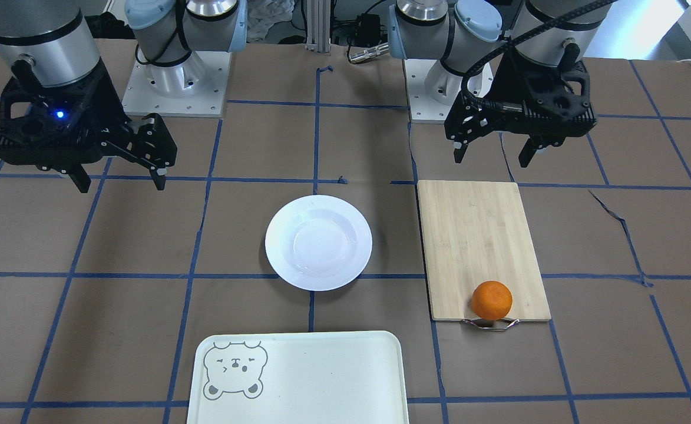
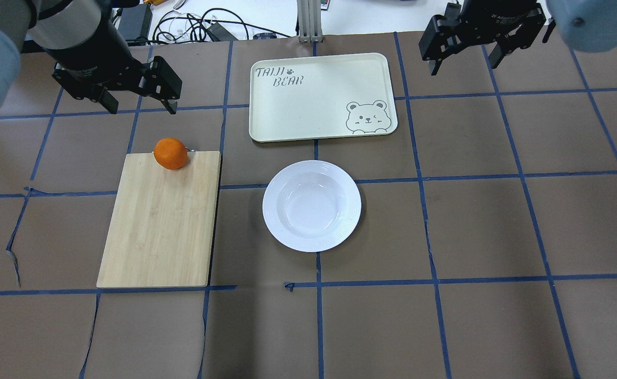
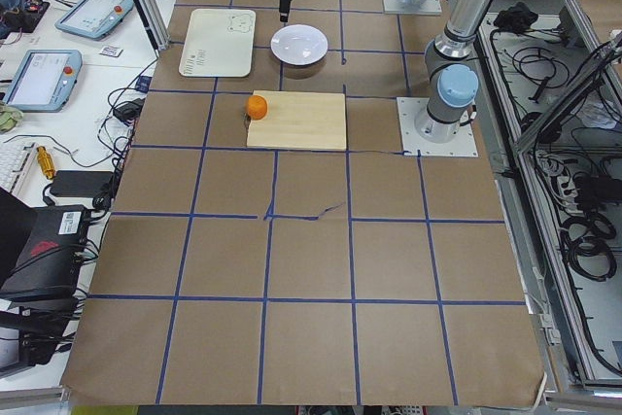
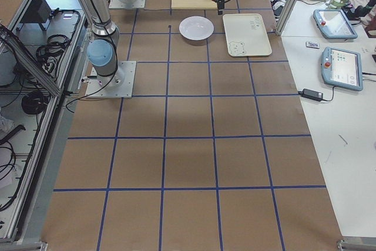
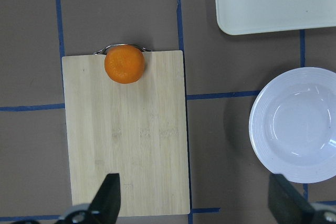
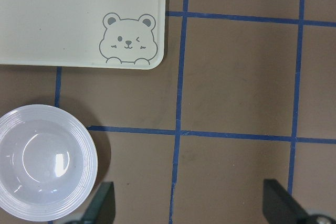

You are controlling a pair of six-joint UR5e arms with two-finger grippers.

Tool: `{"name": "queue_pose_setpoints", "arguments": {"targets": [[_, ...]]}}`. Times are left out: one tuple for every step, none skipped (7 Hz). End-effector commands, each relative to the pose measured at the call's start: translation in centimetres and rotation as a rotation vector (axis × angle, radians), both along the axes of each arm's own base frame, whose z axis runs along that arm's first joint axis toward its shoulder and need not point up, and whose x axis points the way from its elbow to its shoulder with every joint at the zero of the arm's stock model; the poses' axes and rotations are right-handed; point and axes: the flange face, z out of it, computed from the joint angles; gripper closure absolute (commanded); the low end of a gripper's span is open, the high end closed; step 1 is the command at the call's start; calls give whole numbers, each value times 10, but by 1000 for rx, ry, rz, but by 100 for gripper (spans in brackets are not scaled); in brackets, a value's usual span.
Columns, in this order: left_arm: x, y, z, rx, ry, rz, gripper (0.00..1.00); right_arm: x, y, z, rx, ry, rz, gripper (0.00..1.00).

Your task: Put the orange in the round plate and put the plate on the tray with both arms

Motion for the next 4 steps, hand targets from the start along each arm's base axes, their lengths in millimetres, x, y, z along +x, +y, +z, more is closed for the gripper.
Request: {"name": "queue_pose_setpoints", "arguments": {"targets": [[0, 0, 0, 1, 3, -1, 0, -1, -1, -1, 2, 0, -3, 0], [0, 1, 1, -1, 0, -1, 0, -1, -1, -1, 2, 1, -1, 0], [1, 3, 4, -1, -2, 1, 0, -1, -1, -1, 2, 1, -1, 0], [0, 4, 4, -2, -2, -1, 0, -1, -1, -1, 2, 1, -1, 0]]}}
